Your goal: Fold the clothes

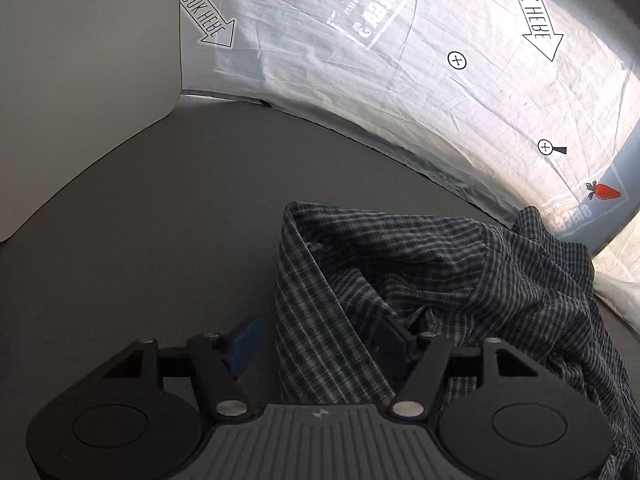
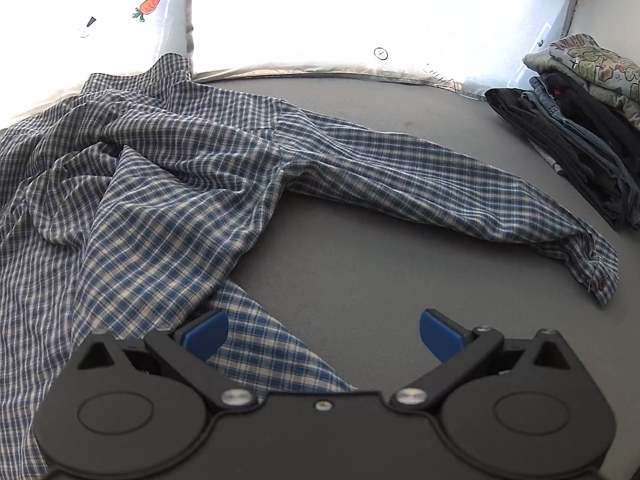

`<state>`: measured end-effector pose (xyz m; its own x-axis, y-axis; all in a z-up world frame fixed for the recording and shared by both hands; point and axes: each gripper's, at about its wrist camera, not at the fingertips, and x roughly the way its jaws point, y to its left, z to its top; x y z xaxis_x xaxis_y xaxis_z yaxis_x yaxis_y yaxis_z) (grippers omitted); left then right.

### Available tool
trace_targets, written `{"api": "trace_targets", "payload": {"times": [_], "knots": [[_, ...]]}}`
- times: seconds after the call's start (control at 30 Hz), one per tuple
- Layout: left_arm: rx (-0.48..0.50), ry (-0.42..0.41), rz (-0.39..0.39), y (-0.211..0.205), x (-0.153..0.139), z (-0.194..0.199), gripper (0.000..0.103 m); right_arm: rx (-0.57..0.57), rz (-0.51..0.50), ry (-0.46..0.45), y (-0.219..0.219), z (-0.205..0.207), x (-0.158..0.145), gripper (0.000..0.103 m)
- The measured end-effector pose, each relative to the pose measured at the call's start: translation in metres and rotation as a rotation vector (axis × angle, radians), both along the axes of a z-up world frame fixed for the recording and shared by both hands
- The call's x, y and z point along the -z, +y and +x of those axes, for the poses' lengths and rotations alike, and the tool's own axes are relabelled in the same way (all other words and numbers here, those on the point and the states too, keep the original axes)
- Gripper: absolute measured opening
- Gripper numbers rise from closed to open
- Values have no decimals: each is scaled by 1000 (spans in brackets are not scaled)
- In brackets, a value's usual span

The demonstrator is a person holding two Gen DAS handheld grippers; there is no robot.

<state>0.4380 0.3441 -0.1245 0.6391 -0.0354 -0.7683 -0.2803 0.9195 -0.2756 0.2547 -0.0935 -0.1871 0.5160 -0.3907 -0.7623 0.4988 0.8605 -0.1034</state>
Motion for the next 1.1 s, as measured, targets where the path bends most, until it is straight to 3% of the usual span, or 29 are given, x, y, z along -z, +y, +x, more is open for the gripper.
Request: {"api": "trace_targets", "payload": {"times": [0.1,0.27,0.33,0.4,0.43,0.47,0.5,0.57,0.7,0.83,0.9,0.93,0.97,1.1], "knots": [[84,35,-60,-26,20,-18,78,-44,5,6,8,6,3,103],[166,101,136,-68,40,-25,80,-91,12,4,18,11,3,103],[171,110,150,-71,47,-26,80,-104,10,6,20,11,3,103],[140,108,138,-67,50,-28,67,-109,11,7,21,11,3,103],[123,102,122,-64,51,-30,43,-108,13,7,21,10,4,103],[104,102,97,-59,51,-30,11,-106,14,6,21,10,4,103],[85,106,72,-54,51,-30,0,-103,16,5,20,9,4,103],[44,88,38,-41,46,-31,0,-99,19,6,19,8,4,103],[-34,2,125,-9,19,-35,0,-90,23,3,19,6,3,103],[-69,6,72,32,-3,-24,3,-85,33,-2,20,6,5,103],[-39,31,53,29,-2,-23,28,-78,44,-2,20,8,7,103],[-16,54,56,22,3,-24,52,-74,50,-3,21,9,7,103],[10,80,63,13,8,-25,65,-72,53,-5,21,10,7,103],[62,161,60,-17,37,-37,66,-90,34,-14,25,11,2,103]]}}
